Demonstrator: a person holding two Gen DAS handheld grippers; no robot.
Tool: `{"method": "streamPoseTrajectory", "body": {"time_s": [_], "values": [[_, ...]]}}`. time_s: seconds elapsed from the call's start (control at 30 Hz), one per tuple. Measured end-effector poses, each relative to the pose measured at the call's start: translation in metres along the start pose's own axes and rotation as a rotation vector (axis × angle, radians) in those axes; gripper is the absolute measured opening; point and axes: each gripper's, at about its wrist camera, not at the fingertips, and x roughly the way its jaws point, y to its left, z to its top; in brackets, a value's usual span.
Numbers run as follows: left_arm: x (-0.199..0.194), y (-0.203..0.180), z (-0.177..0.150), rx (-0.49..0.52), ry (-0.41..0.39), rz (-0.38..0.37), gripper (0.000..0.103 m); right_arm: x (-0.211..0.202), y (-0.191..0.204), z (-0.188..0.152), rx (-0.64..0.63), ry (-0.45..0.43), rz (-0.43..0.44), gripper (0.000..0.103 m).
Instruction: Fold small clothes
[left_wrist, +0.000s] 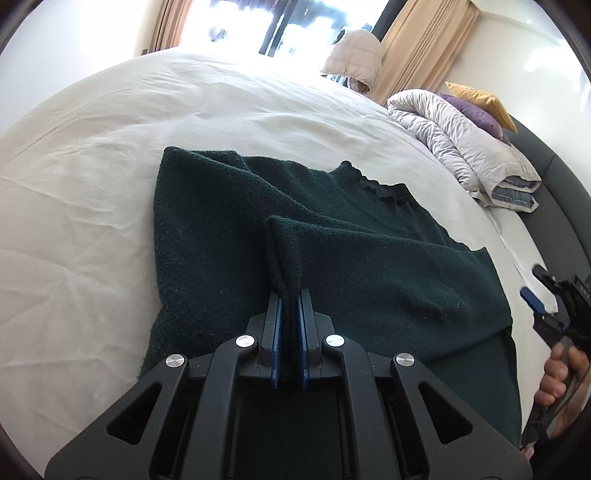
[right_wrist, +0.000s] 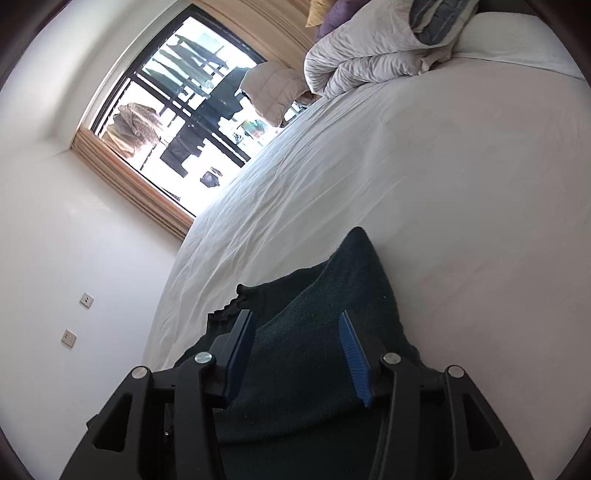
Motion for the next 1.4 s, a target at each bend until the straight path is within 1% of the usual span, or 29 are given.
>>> {"method": "streamPoseTrajectory", "body": {"time_s": [0.07, 0.13, 0.2, 0.23, 0.3, 0.4, 0.47, 0.53, 0.57, 0.63, 0.67, 0.7, 0.73, 0.77, 0.8, 0.83, 0.87, 0.9, 0.93, 0.97, 1.0, 1.03, 1.07, 1.1, 1.17, 1.2, 1.23, 1.3, 1.4], "values": [[0.001, 0.002, 0.002, -0.003, 0.000, -0.004, 0.007, 0.020, -0.005, 0.000, 0.020, 0.060, 0.000, 0.051], [0.003, 0.003, 0.009, 0.009, 0.006, -0.005, 0.007, 0.034, -0.010, 0.000, 0.027, 0.090, -0.014, 0.051], [0.005, 0.006, 0.017, 0.010, 0.005, 0.005, 0.007, 0.045, -0.020, -0.003, 0.059, 0.122, -0.049, 0.051], [0.006, 0.007, 0.019, 0.017, 0.010, 0.014, 0.007, 0.047, -0.026, -0.004, 0.081, 0.129, -0.050, 0.051], [0.008, 0.007, 0.018, 0.025, 0.013, 0.020, 0.007, 0.048, -0.036, -0.004, 0.112, 0.118, -0.036, 0.051], [0.009, 0.006, 0.013, 0.028, 0.005, 0.026, 0.008, 0.049, -0.041, -0.002, 0.103, 0.105, -0.021, 0.051], [0.009, 0.009, 0.012, 0.017, 0.001, 0.029, 0.011, 0.050, -0.045, -0.001, 0.108, 0.116, -0.007, 0.051], [0.006, 0.009, 0.011, 0.009, 0.003, 0.029, 0.011, 0.045, -0.045, 0.003, 0.131, 0.123, 0.009, 0.051], [0.002, 0.008, 0.010, 0.011, 0.006, 0.037, 0.011, 0.038, -0.041, 0.005, 0.134, 0.110, 0.025, 0.051], [-0.012, 0.001, 0.010, 0.033, -0.012, 0.092, 0.012, 0.024, -0.028, 0.012, 0.089, 0.063, 0.077, 0.059], [-0.020, -0.004, 0.010, 0.058, -0.042, 0.144, 0.012, 0.022, -0.022, 0.016, 0.067, 0.054, 0.093, 0.062], [-0.030, -0.010, 0.009, 0.081, -0.081, 0.185, 0.012, 0.024, -0.019, 0.018, 0.052, 0.062, 0.105, 0.067], [-0.036, -0.015, 0.009, 0.094, -0.109, 0.192, 0.012, 0.029, -0.018, 0.020, 0.050, 0.080, 0.110, 0.067], [-0.040, -0.020, 0.010, 0.110, -0.128, 0.188, 0.012, 0.037, -0.023, 0.020, 0.064, 0.107, 0.103, 0.067], [-0.040, -0.026, 0.012, 0.134, -0.139, 0.187, 0.012, 0.046, -0.032, 0.020, 0.088, 0.131, 0.079, 0.067], [-0.035, -0.032, 0.013, 0.163, -0.129, 0.184, 0.012, 0.053, -0.043, 0.018, 0.119, 0.146, 0.053, 0.066], [-0.027, -0.037, 0.014, 0.188, -0.104, 0.182, 0.012, 0.056, -0.057, 0.016, 0.159, 0.150, 0.060, 0.063], [-0.017, -0.039, 0.014, 0.206, -0.077, 0.192, 0.012, 0.054, -0.070, 0.016, 0.201, 0.135, 0.087, 0.055], [-0.004, -0.037, 0.013, 0.218, -0.033, 0.215, 0.012, 0.048, -0.082, 0.015, 0.235, 0.120, 0.103, 0.050], [0.009, -0.032, 0.010, 0.214, 0.010, 0.222, 0.012, 0.041, -0.092, 0.015, 0.268, 0.105, 0.115, 0.048], [0.014, -0.024, 0.008, 0.193, 0.016, 0.190, 0.012, 0.031, -0.100, 0.016, 0.277, 0.093, 0.105, 0.046], [0.012, -0.018, 0.008, 0.168, 0.004, 0.157, 0.013, 0.020, -0.105, 0.016, 0.269, 0.081, 0.059, 0.050], [0.010, -0.014, 0.009, 0.148, 0.005, 0.139, 0.015, 0.007, -0.109, 0.015, 0.248, 0.062, -0.011, 0.054], [0.009, -0.012, 0.010, 0.142, 0.009, 0.133, 0.016, -0.008, -0.115, 0.014, 0.235, 0.045, -0.049, 0.055], [0.001, -0.012, 0.008, 0.148, 0.006, 0.134, 0.016, -0.037, -0.124, 0.008, 0.238, 0.046, -0.074, 0.057], [-0.003, -0.013, 0.007, 0.153, 0.003, 0.141, 0.016, -0.054, -0.124, 0.005, 0.216, 0.048, -0.082, 0.061], [-0.009, -0.013, 0.003, 0.156, -0.001, 0.159, 0.016, -0.070, -0.121, 0.000, 0.176, 0.045, -0.091, 0.064], [-0.026, -0.008, -0.006, 0.151, -0.011, 0.146, 0.016, -0.099, -0.114, -0.012, 0.082, 0.066, -0.101, 0.064], [-0.055, 0.003, -0.024, 0.129, -0.008, 0.129, 0.016, -0.128, -0.100, -0.039, -0.045, 0.136, -0.099, 0.064]]}}
